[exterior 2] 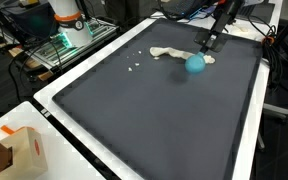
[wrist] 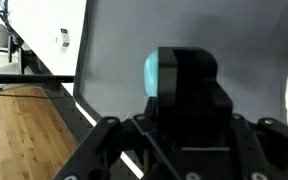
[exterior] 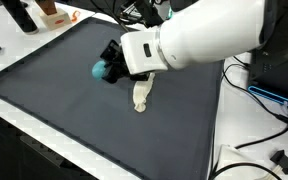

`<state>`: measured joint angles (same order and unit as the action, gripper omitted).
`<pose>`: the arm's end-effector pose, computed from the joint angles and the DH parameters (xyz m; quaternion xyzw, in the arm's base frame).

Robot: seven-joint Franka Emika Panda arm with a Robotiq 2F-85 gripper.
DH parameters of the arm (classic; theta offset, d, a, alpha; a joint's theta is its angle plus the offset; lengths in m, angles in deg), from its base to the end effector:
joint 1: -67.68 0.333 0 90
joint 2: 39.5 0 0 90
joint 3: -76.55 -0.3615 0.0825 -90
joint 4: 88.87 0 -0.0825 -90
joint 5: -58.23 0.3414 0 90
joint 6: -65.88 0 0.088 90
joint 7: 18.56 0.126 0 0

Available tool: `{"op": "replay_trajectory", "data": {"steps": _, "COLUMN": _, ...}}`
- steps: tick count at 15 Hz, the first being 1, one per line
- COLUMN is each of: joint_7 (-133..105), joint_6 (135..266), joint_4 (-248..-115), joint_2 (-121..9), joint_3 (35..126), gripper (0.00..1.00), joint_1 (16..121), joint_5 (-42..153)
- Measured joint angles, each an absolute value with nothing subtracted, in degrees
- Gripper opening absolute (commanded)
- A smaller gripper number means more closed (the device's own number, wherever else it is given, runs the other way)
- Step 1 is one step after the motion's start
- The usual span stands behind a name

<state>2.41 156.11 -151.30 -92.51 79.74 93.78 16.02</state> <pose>0.6941 0.2171 0.2947 0.9000 0.1006 -0.0467 0.4215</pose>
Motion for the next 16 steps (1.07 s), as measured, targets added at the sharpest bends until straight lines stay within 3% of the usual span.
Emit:
{"op": "replay_trajectory", "data": {"steps": 10, "joint_7": 0.3, "joint_6": 176.6, "joint_4": -165.6, "joint_2": -80.7, "joint_3": 79.0, "gripper": 0.25, "joint_1": 92.7, "joint_5": 16.0}}
{"op": "replay_trajectory", "data": {"steps": 16, "joint_7": -0.1, "joint_6": 189.4, "joint_4": -178.0, "joint_2": -71.2, "joint_3": 75.3, "gripper": 0.25, "joint_1": 86.8, "joint_5": 19.7}}
